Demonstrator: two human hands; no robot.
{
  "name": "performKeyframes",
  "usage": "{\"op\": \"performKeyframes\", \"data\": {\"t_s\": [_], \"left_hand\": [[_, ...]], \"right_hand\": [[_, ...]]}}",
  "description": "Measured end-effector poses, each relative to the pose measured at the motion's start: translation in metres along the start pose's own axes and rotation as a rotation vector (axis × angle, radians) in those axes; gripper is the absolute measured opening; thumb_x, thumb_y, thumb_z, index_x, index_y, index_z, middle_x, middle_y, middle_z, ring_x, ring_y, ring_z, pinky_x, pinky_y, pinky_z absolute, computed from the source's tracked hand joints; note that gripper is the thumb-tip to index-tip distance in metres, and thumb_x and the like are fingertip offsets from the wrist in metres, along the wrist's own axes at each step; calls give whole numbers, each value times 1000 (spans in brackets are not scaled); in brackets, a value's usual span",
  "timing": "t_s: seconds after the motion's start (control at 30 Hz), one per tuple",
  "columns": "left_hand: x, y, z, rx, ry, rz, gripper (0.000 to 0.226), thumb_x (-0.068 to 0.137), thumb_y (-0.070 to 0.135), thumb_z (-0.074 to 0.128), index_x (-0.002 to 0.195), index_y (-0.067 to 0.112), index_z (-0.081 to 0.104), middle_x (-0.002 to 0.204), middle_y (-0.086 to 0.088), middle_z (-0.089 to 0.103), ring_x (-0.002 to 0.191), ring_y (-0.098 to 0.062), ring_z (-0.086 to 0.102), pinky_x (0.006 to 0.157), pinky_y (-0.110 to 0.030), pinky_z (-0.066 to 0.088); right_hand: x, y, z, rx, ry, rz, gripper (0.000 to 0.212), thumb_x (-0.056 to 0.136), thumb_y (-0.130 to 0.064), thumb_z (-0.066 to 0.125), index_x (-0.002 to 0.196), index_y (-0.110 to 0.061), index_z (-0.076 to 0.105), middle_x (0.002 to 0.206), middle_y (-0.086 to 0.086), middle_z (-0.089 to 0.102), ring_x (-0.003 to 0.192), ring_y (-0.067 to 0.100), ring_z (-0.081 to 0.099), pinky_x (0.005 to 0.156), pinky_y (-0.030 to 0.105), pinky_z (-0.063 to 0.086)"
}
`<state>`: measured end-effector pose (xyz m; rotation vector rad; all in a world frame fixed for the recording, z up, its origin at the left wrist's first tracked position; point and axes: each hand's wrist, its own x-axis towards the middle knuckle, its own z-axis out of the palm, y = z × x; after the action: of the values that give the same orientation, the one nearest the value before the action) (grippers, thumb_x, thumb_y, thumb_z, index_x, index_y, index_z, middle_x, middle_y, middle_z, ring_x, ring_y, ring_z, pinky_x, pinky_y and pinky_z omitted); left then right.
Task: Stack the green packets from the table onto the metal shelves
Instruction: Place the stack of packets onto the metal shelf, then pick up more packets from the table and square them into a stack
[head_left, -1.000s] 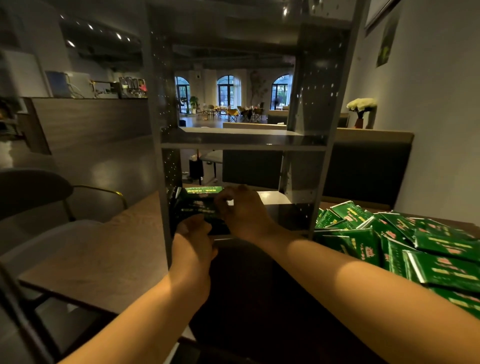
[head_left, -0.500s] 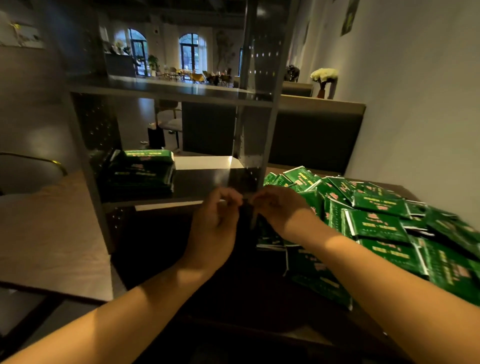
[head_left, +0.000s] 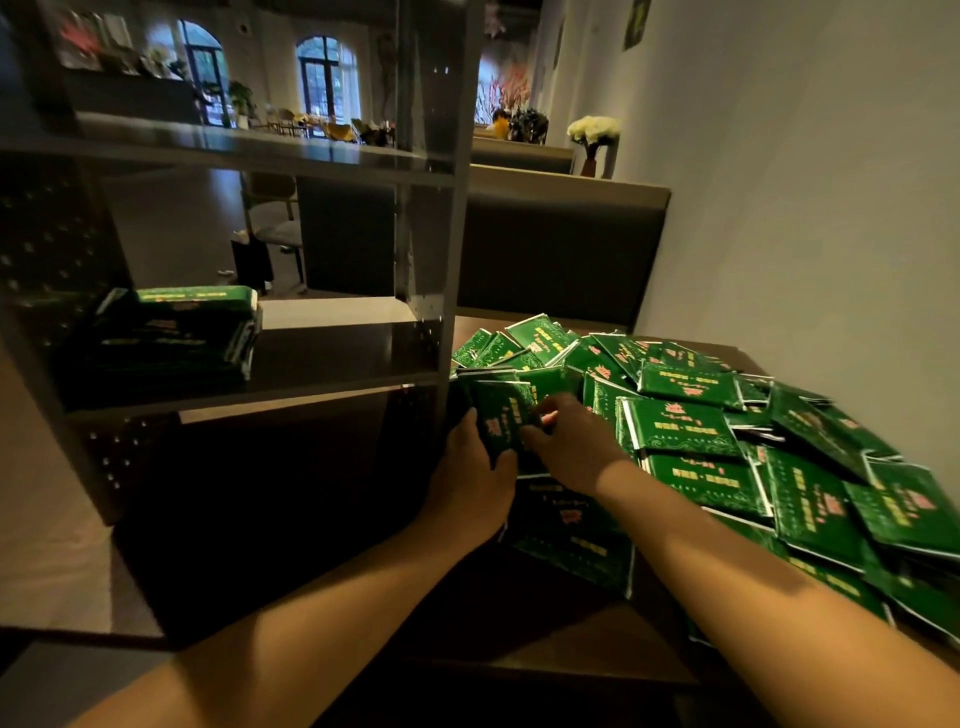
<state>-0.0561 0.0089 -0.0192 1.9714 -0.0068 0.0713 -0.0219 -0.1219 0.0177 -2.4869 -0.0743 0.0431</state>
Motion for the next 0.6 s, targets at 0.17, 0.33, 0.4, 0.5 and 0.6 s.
{"op": "performKeyframes", "data": {"t_s": [0.17,0.33,0.4,0.5,0.6], "left_hand": [[10,-1,2,-75,75,8,66,94,24,55,150,21,19,144,-2,42,128,-17,45,101,-34,43],[4,-7,-5,-164,82,47,66,95,22,55,150,24,19,144,4,42,125,-16,49,92,-26,45],[-1,-10,-5,-137,74,133,64,94,25,57,148,30,22,138,10,45,111,-5,56,84,-18,50],[-11,-13,-6,0,85,258,60,94,28,57,145,34,26,114,24,47,83,8,57,59,-8,46],[-16,-21,-4,78,135,375,51,92,28,57,139,31,36,119,17,43,104,0,51,81,-13,44]], "right_hand": [[3,-4,0,170,-28,28,39,91,-29,65,120,-13,44,108,8,66,91,24,67,79,39,56],[-9,-6,-13,471,-156,100,7,93,-22,63,99,-23,66,100,2,73,93,22,69,91,43,53],[-18,-4,-15,593,-166,132,17,92,-15,62,107,-23,65,102,0,73,96,21,69,92,44,53],[-37,-1,-16,662,-70,46,31,91,-8,62,113,-30,62,108,-9,70,105,13,63,90,35,48],[-54,3,-12,682,-18,-15,42,92,-1,59,110,-39,59,110,-15,68,108,2,58,86,26,44]]}}
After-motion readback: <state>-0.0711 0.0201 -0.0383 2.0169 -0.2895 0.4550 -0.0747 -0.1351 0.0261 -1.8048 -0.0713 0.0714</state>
